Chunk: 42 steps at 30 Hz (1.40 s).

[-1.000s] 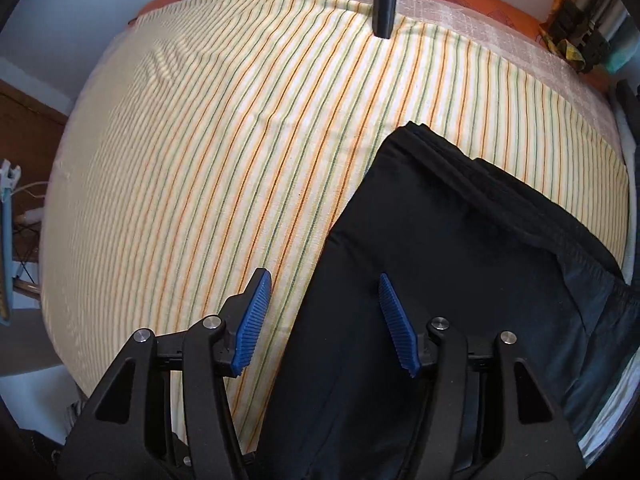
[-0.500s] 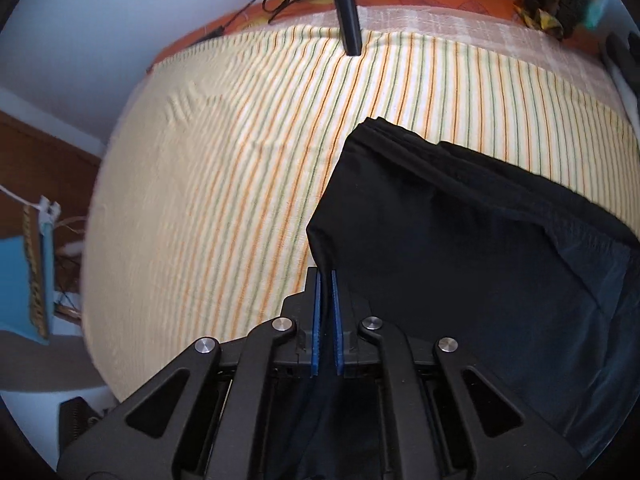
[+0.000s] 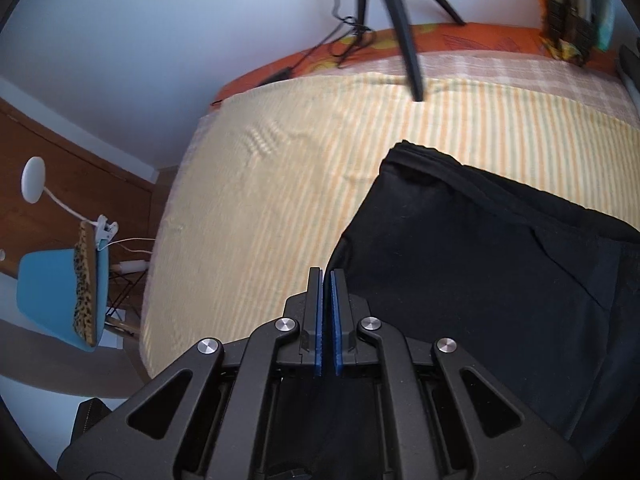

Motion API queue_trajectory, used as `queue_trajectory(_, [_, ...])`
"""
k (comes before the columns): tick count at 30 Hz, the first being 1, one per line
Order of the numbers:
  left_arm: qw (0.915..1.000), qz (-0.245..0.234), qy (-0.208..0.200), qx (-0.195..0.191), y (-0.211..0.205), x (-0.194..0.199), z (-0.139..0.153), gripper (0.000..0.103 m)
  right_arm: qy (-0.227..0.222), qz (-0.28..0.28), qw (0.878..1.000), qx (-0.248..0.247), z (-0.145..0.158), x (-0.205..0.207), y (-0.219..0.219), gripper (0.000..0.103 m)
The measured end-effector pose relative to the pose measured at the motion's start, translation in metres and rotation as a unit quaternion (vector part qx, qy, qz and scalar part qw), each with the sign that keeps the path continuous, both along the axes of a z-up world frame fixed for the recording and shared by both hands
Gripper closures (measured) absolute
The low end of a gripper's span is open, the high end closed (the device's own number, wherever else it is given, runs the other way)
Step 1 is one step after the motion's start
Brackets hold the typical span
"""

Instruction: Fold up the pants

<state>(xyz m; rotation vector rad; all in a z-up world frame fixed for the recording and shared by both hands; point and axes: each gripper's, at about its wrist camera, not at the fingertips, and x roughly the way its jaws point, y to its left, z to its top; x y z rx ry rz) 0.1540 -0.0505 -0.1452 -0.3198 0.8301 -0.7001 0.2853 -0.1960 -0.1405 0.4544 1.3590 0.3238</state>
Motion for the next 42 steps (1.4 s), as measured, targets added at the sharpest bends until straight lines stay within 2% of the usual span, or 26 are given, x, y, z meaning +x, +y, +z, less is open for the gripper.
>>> queue_trajectory(2, [0.9999,0.010,-0.002,0.002,0.013,-0.002,0.002,0.095,-0.005,0.006,1.000,0.005,0.002,-0.001,0.014,0.099])
queue_trajectory(5, [0.9998,0.017,-0.011,0.007,0.028,-0.011,0.009,0.095,-0.014,0.012,0.998,0.055,0.008,0.001,0.037,0.102])
queue_trajectory(6, [0.9997,0.018,-0.015,0.010,0.032,-0.017,0.013,0.095,-0.023,0.022,0.998,0.058,0.015,0.001,0.049,0.102])
queue_trajectory(9, [0.9991,0.018,-0.028,0.025,0.038,-0.029,0.021,0.095,-0.036,0.043,0.998,0.038,0.025,0.003,0.069,0.102])
queue_trajectory(11, [0.9990,0.015,-0.032,0.029,0.037,-0.032,0.022,0.095,-0.034,0.054,0.997,0.040,0.030,0.003,0.069,0.102])
queue_trajectory(13, [0.9989,0.011,-0.034,0.031,0.033,-0.037,0.022,0.095,-0.024,0.057,0.998,0.015,0.032,0.002,0.063,0.100])
queue_trajectory(14, [0.9989,0.010,-0.035,0.030,0.031,-0.038,0.022,0.095,-0.021,0.064,0.998,-0.010,0.032,0.001,0.061,0.092])
queue_trajectory(17, [0.9989,0.009,-0.041,0.023,0.024,-0.040,0.023,0.095,-0.006,0.086,0.993,-0.077,0.029,-0.002,0.056,0.047])
queue_trajectory(21, [0.9978,0.001,-0.062,0.026,0.012,-0.044,0.032,0.096,0.023,0.111,0.989,-0.097,0.022,-0.001,0.051,0.046])
queue_trajectory(23, [0.9968,-0.006,-0.073,0.033,-0.001,-0.039,0.034,0.096,0.039,0.126,0.986,-0.102,0.020,-0.001,0.054,0.046])
queue_trajectory(26, [0.9952,-0.016,-0.087,0.041,-0.013,-0.043,0.041,0.096,0.038,0.153,0.976,-0.148,0.022,-0.006,0.062,0.046])
queue_trajectory(28, [0.9948,-0.022,-0.091,0.042,-0.023,-0.035,0.041,0.096,0.031,0.160,0.973,-0.163,0.024,-0.010,0.058,0.064])
queue_trajectory(29, [0.9945,-0.025,-0.092,0.042,-0.028,-0.033,0.042,0.096,0.032,0.157,0.974,-0.157,0.025,-0.012,0.051,0.081])
queue_trajectory(30, [0.9944,-0.029,-0.093,0.042,-0.032,-0.031,0.043,0.096,0.028,0.150,0.977,-0.149,0.028,-0.012,0.045,0.089])
queue_trajectory(33, [0.9941,-0.045,-0.089,0.044,-0.040,-0.032,0.043,0.096,0.004,0.133,0.982,-0.133,0.040,-0.018,0.019,0.097])
queue_trajectory(36, [0.9953,-0.059,-0.068,0.037,-0.036,-0.035,0.045,0.079,-0.011,0.098,0.990,-0.100,0.052,-0.026,-0.014,0.098])
queue_trajectory(38, [0.9964,-0.066,-0.051,0.013,-0.025,-0.037,0.050,0.058,-0.021,0.077,0.993,-0.083,0.058,-0.033,-0.037,0.098])
queue_trajectory(40, [0.9974,-0.058,-0.041,-0.015,-0.008,-0.039,0.054,0.053,-0.029,0.051,0.996,-0.061,0.062,-0.042,-0.065,0.098])
queue_trajectory(42, [0.9979,-0.042,-0.035,-0.034,0.011,-0.037,0.056,0.053,-0.038,0.035,0.998,-0.046,0.063,-0.051,-0.088,0.098])
